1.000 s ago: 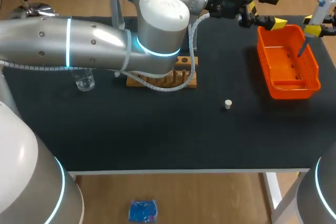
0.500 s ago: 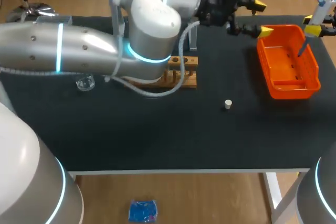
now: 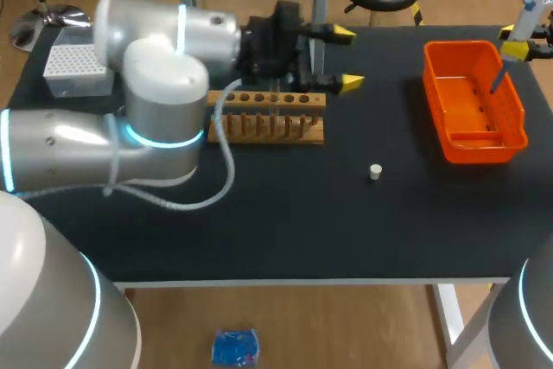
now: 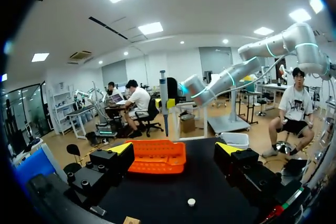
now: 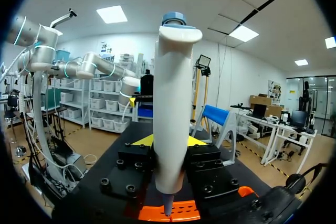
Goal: Invert the test tube, pick up the pipette, mount the tip to pipette, aspirate from beaker and dispense into the tube, eject the tip, return the pipette, and cap with the stopper.
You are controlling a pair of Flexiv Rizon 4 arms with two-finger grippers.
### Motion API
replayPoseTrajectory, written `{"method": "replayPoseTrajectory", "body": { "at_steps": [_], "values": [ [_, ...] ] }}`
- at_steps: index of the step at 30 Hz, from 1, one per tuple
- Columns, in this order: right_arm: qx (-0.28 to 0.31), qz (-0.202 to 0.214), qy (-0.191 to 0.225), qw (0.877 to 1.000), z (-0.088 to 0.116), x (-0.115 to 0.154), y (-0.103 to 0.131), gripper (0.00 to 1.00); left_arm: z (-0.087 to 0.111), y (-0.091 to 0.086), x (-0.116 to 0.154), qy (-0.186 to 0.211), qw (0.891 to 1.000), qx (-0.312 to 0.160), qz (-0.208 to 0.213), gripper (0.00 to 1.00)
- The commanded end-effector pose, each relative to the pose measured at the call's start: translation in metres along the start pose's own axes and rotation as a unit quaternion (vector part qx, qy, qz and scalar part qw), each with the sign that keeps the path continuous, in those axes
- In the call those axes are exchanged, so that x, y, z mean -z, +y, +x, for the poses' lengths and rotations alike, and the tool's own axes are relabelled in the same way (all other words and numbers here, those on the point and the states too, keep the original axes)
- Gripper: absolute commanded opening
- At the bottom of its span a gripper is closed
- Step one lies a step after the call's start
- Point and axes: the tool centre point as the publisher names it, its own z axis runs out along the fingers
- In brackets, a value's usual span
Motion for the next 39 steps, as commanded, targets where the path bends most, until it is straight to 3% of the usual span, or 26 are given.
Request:
{"method": "replayPoseTrajectory", "body": {
  "at_steps": [1,11,33,39],
  "values": [
    [0.0,0.001,0.001,1.0,0.0,0.0,0.001,0.0,0.008,0.013,0.051,-0.009,0.999,0.01,0.039,1.0],
    [0.0,0.001,0.001,1.0,0.0,0.0,0.001,0.0,0.016,0.028,0.063,-0.036,0.997,0.016,0.062,1.0],
    [0.0,0.001,0.001,1.0,0.0,0.0,0.001,0.0,0.021,0.019,0.064,-0.028,0.999,0.016,0.042,1.0],
    [0.0,0.001,0.001,1.0,0.0,0.0,0.001,0.0,0.023,0.02,0.065,-0.046,0.998,0.03,0.034,1.0]
  ]
}}
